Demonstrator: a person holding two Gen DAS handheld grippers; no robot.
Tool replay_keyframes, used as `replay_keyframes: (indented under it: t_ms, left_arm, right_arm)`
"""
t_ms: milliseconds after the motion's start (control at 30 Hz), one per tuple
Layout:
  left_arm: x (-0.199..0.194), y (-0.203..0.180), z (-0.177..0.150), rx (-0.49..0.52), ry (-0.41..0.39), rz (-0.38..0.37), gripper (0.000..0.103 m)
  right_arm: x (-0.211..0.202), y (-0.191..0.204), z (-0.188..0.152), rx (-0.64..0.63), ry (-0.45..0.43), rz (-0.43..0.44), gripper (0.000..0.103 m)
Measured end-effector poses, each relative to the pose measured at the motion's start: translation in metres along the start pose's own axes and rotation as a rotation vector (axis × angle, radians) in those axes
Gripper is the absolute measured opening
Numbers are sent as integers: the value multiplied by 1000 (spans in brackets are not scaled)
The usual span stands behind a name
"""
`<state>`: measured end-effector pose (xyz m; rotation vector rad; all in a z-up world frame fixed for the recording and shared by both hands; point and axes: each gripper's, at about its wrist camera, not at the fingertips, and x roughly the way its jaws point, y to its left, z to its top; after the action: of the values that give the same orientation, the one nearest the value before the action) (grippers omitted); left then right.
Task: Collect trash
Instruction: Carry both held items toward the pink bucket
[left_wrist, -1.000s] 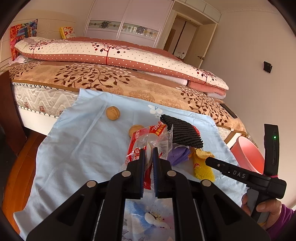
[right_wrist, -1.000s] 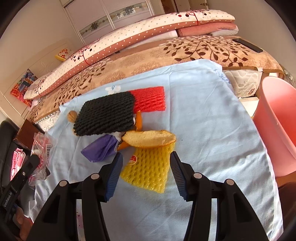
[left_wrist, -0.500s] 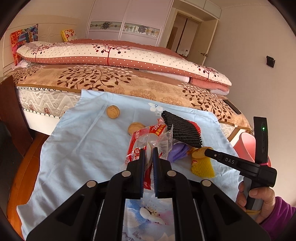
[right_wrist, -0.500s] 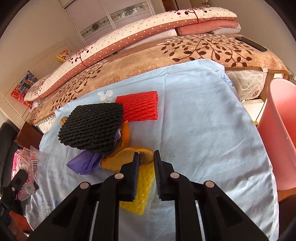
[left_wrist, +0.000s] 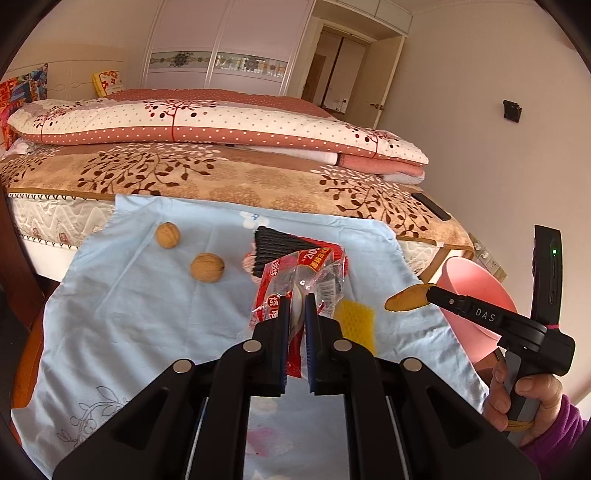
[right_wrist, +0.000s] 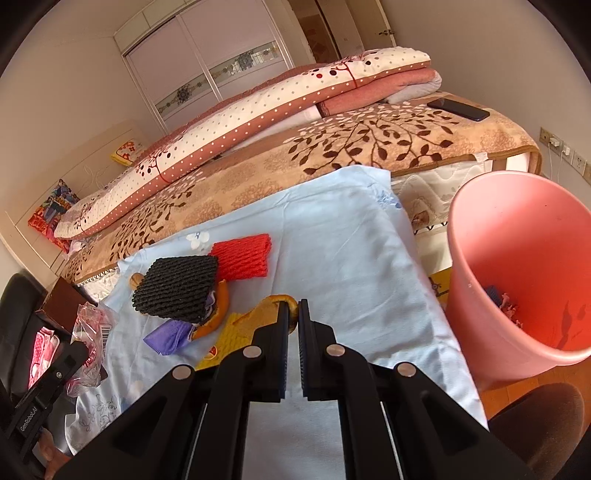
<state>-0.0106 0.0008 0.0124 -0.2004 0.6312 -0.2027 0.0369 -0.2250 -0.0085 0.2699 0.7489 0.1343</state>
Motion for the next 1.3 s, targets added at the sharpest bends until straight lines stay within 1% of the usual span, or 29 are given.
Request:
replay_keyframes:
  t_ms: [267, 400, 767, 1000, 1300]
  left_arm:
    - [13, -47, 16, 66, -4, -92, 8]
    - [24, -73, 24, 91, 5, -147, 8]
    - [55, -160, 28, 200, 30, -291, 8]
    - [74, -208, 23, 268, 57, -377, 8]
    - [104, -244, 14, 323, 92, -417, 8]
  right_arm:
    - [-38, -31, 10, 14, -109, -79, 4]
    - [-56, -47, 11, 11, -161, -133, 4]
    - [-94, -101, 14, 54, -251, -256, 5]
    - [-98, -130, 14, 86, -256, -311, 5]
    - [-85, -157, 9, 124, -209, -353, 5]
